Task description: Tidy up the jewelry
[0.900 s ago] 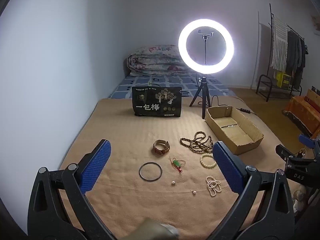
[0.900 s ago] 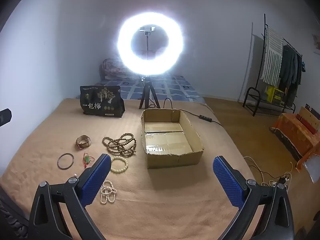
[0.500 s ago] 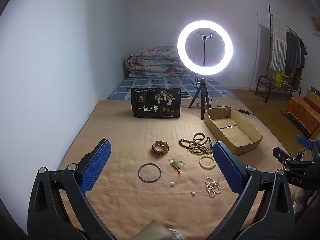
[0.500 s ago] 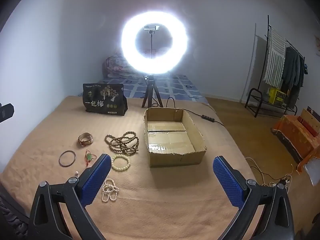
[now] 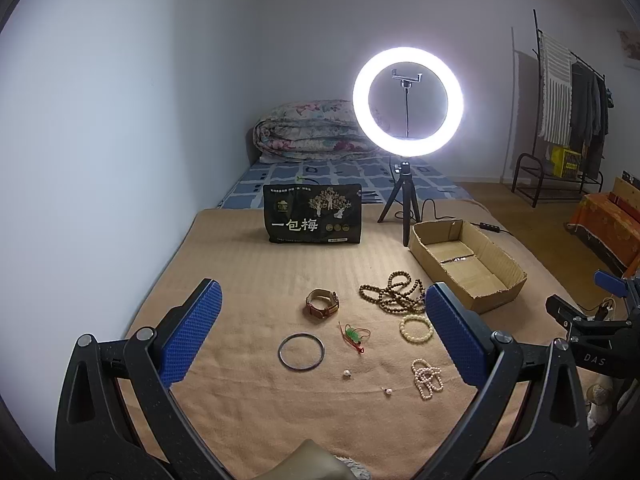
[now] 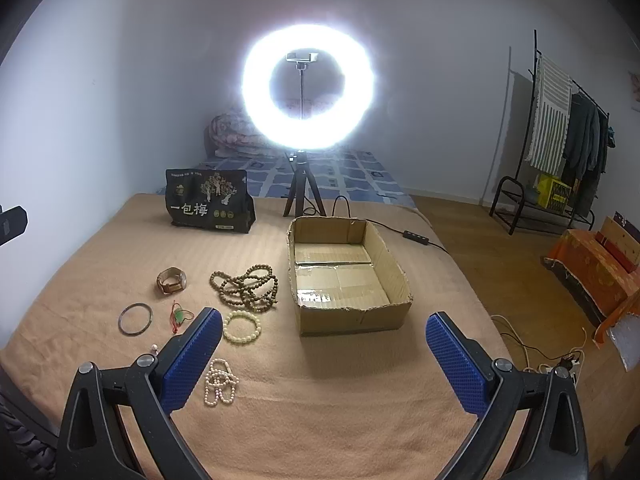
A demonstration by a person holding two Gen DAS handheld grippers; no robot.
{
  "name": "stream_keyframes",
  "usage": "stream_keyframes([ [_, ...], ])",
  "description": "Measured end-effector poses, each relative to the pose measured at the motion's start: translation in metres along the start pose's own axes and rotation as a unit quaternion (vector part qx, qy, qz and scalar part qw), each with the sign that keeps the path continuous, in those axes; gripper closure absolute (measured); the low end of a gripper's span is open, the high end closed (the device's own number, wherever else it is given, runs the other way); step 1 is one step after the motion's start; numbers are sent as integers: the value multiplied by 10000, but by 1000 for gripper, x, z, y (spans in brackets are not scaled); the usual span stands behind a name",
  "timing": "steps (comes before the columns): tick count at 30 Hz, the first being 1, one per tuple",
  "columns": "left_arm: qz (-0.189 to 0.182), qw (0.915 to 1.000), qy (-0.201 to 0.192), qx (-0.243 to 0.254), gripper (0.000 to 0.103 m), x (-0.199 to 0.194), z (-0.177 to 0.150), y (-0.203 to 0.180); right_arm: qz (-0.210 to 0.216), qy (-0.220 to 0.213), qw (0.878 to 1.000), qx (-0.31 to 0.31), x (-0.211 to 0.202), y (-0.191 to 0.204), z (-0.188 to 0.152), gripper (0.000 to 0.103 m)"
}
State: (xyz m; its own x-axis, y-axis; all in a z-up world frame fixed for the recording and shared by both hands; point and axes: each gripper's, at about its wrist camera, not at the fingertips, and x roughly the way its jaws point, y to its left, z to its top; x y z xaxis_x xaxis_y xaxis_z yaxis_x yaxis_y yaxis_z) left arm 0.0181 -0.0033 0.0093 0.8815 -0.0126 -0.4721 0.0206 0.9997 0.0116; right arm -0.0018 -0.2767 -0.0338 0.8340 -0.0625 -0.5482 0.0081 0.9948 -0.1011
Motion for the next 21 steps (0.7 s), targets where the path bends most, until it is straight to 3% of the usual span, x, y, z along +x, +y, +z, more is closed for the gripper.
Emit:
stream_keyframes([
  [2, -8, 10000, -60, -7, 0, -15, -6, 3, -1, 2, 10000, -6, 0, 0, 0, 0],
  [21, 1, 10000, -95, -1, 0, -15, -5, 1, 41, 51, 10000, -5, 1, 1, 1, 0],
])
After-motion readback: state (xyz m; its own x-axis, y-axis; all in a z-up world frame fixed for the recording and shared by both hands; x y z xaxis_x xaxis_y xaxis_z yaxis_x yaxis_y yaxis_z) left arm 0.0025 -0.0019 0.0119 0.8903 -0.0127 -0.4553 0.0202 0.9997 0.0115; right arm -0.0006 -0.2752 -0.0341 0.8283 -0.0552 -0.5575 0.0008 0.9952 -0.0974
